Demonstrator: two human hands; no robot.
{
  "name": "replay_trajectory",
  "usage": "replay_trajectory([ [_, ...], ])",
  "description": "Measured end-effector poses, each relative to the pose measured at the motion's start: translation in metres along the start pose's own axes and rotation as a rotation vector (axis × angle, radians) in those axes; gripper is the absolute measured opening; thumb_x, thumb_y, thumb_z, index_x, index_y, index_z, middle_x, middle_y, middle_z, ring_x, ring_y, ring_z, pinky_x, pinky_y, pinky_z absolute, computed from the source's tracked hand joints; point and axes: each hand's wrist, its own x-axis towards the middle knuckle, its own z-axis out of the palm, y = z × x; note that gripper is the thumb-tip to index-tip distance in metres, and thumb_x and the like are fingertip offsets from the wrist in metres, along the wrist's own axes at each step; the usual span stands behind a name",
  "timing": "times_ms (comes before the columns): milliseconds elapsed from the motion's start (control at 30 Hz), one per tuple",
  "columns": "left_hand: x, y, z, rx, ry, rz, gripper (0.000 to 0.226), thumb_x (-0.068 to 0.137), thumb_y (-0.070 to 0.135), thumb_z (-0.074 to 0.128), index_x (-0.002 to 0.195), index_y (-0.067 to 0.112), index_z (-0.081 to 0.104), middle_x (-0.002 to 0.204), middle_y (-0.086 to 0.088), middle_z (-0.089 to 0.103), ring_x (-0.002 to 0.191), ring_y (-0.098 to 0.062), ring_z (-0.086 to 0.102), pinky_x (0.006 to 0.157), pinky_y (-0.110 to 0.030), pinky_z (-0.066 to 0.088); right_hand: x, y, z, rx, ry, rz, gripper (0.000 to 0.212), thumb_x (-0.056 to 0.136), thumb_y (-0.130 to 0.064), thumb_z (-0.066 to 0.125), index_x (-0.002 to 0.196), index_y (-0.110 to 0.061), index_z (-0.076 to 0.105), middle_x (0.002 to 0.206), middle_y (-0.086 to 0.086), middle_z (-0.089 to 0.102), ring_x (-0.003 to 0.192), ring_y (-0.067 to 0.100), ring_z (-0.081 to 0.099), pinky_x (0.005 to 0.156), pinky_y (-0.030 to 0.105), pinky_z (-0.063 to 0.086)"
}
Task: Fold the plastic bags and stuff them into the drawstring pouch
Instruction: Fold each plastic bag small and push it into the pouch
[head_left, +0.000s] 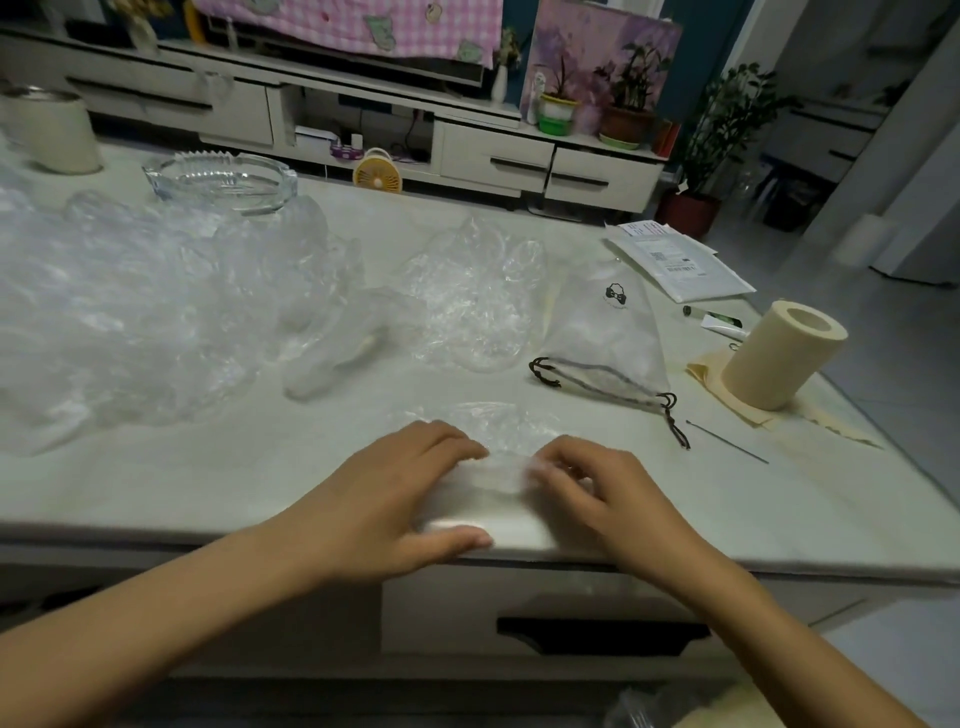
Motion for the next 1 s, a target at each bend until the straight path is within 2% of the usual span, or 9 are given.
replay_trajectory([
  [167,0.004,-0.013,-0.002,-0.001,0.170,-0.199,0.042,0.089,0.057,0.034,0.088,0.022,0.057,0.074,0.011,0.058,0.069,-0.006,0.048,0.058,-0.024,0.038,0.017,0.005,-0.002,0.132,0.116,0.161,0.016,0.090,-0.023,0.061,0.074,-0.021,0.063,0.069,-0.011,0.061,0.064,-0.004,0.051,0.062,0.012,0.038],
  [300,0.018,-0.014,-0.001,-0.087,0.163,-0.483,0.039,0.097,0.046,0.040,0.079,0.017,0.059,0.067,0.009,0.058,0.067,-0.011,0.055,0.062,-0.031,0.040,0.026,0.010,0.004,0.076,0.193,0.255,0.041,0.093,-0.034,0.055,0.069,0.000,0.054,0.061,0.007,0.048,0.056,0.010,0.039,0.054,0.026,0.028],
  [433,0.033,-0.022,0.004,0.008,0.115,-0.647,0.044,0.098,0.041,0.038,0.064,0.014,0.042,0.059,0.002,0.047,0.060,-0.021,0.046,0.052,-0.031,0.028,0.038,0.013,0.009,-0.131,0.247,0.334,0.047,0.096,-0.040,0.046,0.061,-0.011,0.038,0.054,-0.001,0.040,0.054,0.016,0.037,0.052,0.031,0.023],
  [567,0.042,-0.020,0.007,0.269,-0.001,-0.720,0.032,0.099,0.042,0.035,0.094,0.014,0.047,0.082,-0.002,0.057,0.075,-0.026,0.054,0.057,-0.032,0.033,0.048,0.014,0.017,-0.340,0.265,0.390,0.037,0.097,-0.044,0.042,0.073,-0.015,0.046,0.069,-0.001,0.054,0.070,0.024,0.049,0.060,0.033,0.029],
  [633,0.045,-0.016,0.009,0.459,-0.064,-0.702,0.034,0.100,0.043,0.028,0.111,0.013,0.039,0.091,-0.002,0.049,0.061,-0.022,0.046,0.050,-0.028,0.026,0.051,0.016,0.019,-0.379,0.270,0.403,0.031,0.096,-0.043,0.042,0.084,-0.015,0.047,0.082,0.001,0.059,0.081,0.027,0.054,0.065,0.033,0.032],
  [733,0.047,-0.018,0.013,0.581,-0.086,-0.666,0.035,0.100,0.042,0.033,0.113,0.010,0.043,0.104,-0.008,0.046,0.060,-0.018,0.040,0.046,-0.026,0.017,0.050,0.022,0.016,-0.460,0.290,0.402,0.027,0.097,-0.040,0.041,0.095,-0.014,0.047,0.098,0.003,0.059,0.095,0.026,0.054,0.069,0.034,0.035],
  [800,0.048,-0.018,0.010,0.575,-0.012,-0.592,0.034,0.095,0.038,0.051,0.096,0.005,0.057,0.097,-0.012,0.051,0.078,-0.027,0.051,0.054,-0.028,0.023,0.047,0.027,0.012,-0.563,0.311,0.389,0.029,0.098,-0.037,0.040,0.105,-0.011,0.050,0.106,0.007,0.056,0.101,0.027,0.052,0.071,0.034,0.037],
  [867,0.047,-0.021,0.011,0.557,-0.023,-0.595,0.039,0.098,0.041,0.041,0.092,0.007,0.058,0.101,-0.008,0.049,0.095,-0.028,0.048,0.066,-0.030,0.026,0.044,0.032,0.006,-0.647,0.319,0.389,0.028,0.099,-0.033,0.040,0.109,-0.009,0.052,0.110,0.010,0.055,0.104,0.029,0.051,0.074,0.035,0.038],
  [1000,0.042,-0.026,0.006,0.106,0.149,-0.668,0.035,0.094,0.041,0.049,0.070,0.018,0.039,0.076,0.004,0.045,0.068,-0.012,0.042,0.056,-0.027,0.026,0.037,0.040,-0.005,-0.646,0.317,0.324,0.020,0.097,-0.021,0.044,0.107,-0.008,0.055,0.109,0.011,0.057,0.102,0.030,0.051,0.077,0.036,0.037],
])
